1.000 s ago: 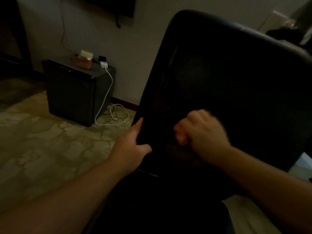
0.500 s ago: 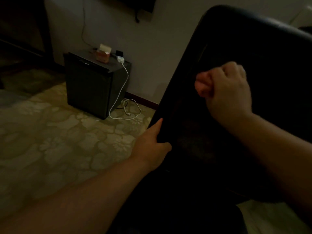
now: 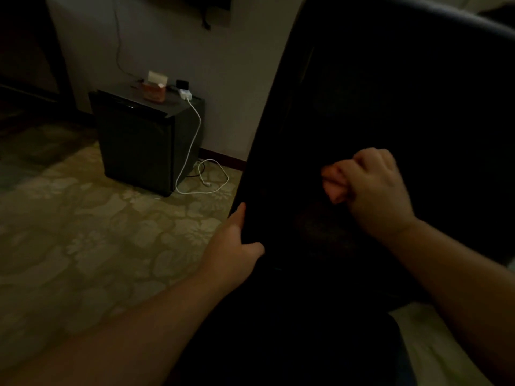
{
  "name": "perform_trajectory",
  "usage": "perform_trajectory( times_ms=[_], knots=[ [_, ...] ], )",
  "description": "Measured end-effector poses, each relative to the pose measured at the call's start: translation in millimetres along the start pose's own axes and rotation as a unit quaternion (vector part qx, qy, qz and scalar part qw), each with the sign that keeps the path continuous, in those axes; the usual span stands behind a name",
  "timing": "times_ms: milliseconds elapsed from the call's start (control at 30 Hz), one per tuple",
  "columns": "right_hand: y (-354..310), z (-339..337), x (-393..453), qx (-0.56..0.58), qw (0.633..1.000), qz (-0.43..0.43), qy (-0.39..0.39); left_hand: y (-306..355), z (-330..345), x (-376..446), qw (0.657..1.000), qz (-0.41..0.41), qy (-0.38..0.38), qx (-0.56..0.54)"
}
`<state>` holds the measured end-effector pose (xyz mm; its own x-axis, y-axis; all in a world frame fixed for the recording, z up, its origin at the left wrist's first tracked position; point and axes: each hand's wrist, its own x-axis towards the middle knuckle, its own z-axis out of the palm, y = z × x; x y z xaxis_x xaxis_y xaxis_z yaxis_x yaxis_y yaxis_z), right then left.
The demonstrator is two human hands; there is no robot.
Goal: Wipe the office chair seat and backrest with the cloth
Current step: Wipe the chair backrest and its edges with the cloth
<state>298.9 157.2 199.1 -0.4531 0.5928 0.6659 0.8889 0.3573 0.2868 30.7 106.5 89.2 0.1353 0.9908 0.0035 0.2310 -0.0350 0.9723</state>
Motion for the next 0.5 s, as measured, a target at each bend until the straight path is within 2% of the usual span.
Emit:
perform_trajectory(
  times_ms=[100, 200, 400, 500],
  knots=[
    [37.1, -24.1, -42.5, -0.035, 0.998, 0.052, -0.024, 2.0, 16.9, -8.4, 0.999, -0.005, 0.048, 0.023],
    [44.9, -45.7, -79.3, -0.009, 0.994, 0.104, -0.03, 8.7, 56.3, -27.5, 0.994, -0.006, 0.083, 0.074],
    [71.1, -81.2, -182.3, 0.019, 0.961, 0.275, -0.004, 32.3, 139.3, -64.1, 0.985, 0.079, 0.015, 0.151],
    [67.9, -93.7, -236.1, 0.036, 0.946, 0.323, -0.011, 26.5, 166.2, -75.5, 0.975, 0.095, -0.041, 0.195]
  ],
)
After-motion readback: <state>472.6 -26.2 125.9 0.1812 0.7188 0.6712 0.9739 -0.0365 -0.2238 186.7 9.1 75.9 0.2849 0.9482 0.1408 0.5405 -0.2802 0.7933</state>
